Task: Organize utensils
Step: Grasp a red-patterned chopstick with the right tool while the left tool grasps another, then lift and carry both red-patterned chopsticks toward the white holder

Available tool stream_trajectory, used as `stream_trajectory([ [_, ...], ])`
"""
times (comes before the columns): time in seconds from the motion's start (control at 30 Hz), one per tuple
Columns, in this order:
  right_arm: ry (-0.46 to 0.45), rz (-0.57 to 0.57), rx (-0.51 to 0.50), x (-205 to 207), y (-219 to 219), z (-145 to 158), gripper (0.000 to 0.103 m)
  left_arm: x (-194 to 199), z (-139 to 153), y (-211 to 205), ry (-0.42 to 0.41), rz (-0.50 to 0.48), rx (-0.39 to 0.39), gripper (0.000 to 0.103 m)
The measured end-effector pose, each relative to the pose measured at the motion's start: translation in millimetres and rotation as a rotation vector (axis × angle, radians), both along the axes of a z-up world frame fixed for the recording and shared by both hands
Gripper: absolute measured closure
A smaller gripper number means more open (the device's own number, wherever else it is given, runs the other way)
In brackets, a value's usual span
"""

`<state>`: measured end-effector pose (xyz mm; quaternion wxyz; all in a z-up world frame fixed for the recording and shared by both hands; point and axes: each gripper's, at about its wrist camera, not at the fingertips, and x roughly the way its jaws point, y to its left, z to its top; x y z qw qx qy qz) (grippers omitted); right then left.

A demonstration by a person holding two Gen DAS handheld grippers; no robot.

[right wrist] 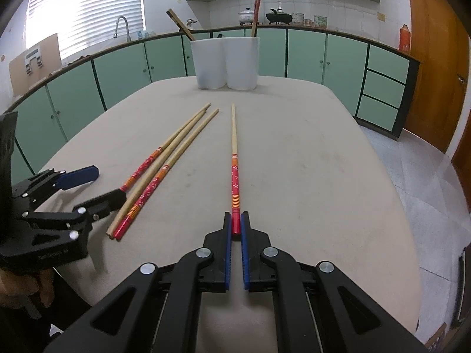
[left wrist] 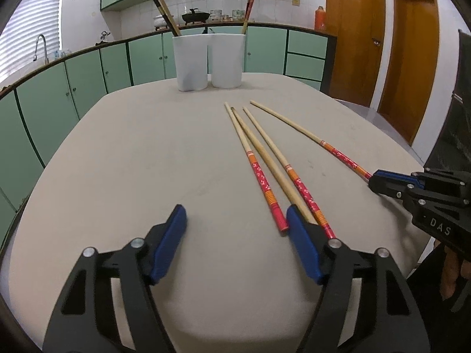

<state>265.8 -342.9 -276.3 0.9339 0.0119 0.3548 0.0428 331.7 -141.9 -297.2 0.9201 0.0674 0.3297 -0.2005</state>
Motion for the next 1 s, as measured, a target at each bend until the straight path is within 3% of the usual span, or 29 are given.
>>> stream_trajectory([
  [0.17, -0.003, 0.002, -0.01, 0, 4, 0, 0.097, -2, -1, -2, -0.022, -0.015, 0.001, 0.048],
  [0.2, -0.004, 0.002, -0.013, 0, 4, 0, 0.097, -3, -2, -3, -0.028, -0.022, -0.002, 0.055],
  [0.3, -0.009, 0.001, -0.029, -1, 7, 0, 0.097, -3, -1, -5, -0.026, -0.035, -0.029, 0.097],
  [0.4, -0.011, 0.004, -0.039, -1, 8, 1, 0.097, -6, 2, 1, -0.044, 0.007, -0.046, 0.098],
  [0.6, -0.02, 0.016, -0.044, -6, 16, 2, 0.097, -13, 2, 28, 0.012, 0.142, -0.077, 0.098],
  [0.67, -0.023, 0.018, -0.055, -7, 20, 1, 0.096, -17, 0, 29, 0.011, 0.14, -0.067, 0.097],
  [0.83, -0.024, 0.021, -0.064, -7, 23, -1, 0.096, -18, 0, 24, -0.004, 0.1, -0.051, 0.081],
  [0.9, -0.018, 0.022, -0.057, -6, 22, 0, 0.096, -19, 0, 22, -0.008, 0.089, -0.043, 0.084],
  [0.93, -0.017, 0.023, -0.05, -5, 21, 2, 0.097, -18, 1, 22, -0.002, 0.085, -0.049, 0.095],
  [1.0, -0.012, 0.025, -0.028, -6, 20, 7, 0.097, -15, 9, 23, 0.015, 0.079, -0.064, 0.098],
])
